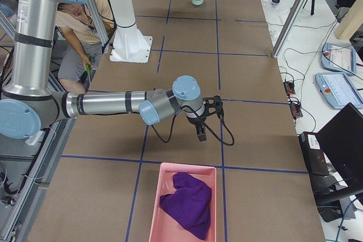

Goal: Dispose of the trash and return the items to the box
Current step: 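Reach the left gripper to the pale green bowl and grasp its rim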

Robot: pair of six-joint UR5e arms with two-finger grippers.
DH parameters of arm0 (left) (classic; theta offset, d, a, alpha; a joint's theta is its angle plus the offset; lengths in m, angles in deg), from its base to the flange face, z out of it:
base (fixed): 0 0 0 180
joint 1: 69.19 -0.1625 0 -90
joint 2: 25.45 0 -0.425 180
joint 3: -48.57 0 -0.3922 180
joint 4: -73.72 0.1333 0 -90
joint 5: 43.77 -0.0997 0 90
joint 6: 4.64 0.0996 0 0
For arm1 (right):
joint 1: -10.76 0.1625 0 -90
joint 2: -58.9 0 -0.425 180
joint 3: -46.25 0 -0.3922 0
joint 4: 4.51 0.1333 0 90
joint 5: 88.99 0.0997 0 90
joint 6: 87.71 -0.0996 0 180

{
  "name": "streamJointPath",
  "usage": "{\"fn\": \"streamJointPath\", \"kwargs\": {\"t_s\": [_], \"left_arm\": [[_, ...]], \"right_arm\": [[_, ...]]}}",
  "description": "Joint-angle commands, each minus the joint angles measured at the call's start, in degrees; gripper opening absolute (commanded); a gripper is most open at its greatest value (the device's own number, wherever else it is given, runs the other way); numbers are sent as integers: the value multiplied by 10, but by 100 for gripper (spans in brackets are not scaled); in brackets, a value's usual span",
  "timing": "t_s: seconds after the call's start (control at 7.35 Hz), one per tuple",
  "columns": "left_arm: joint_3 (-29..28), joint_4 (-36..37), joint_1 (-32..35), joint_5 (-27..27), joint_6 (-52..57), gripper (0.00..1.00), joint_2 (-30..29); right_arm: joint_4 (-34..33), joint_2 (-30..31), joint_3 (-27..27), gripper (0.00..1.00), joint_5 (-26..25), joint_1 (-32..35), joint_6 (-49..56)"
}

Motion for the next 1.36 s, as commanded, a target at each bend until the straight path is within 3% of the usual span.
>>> {"fn": "streamJointPath", "kwargs": {"t_s": [0.0,0.27,0.41,0.54,0.68,0.82,1.09,1.22], "left_arm": [[-52,-65,-61,-48,-90,89,3],[-107,-124,-104,-72,-168,68,-5],[-119,-135,-109,-74,-169,66,-6],[-119,-136,-112,-74,-169,52,-6],[-119,-136,-112,-74,-171,32,-6],[-119,-138,-112,-74,-158,0,-6],[-101,-137,-110,-65,-132,0,0],[-83,-131,-107,-15,-96,0,7]], "right_arm": [[5,1,0,100,-6,-2,-2],[22,12,0,100,-7,-2,0],[22,12,0,100,-6,-2,1],[22,12,0,100,-7,-2,2],[22,12,0,100,-6,-2,1],[24,12,0,100,-7,-2,1],[25,12,0,100,-7,-2,1],[26,15,0,100,-6,-2,2]]}}
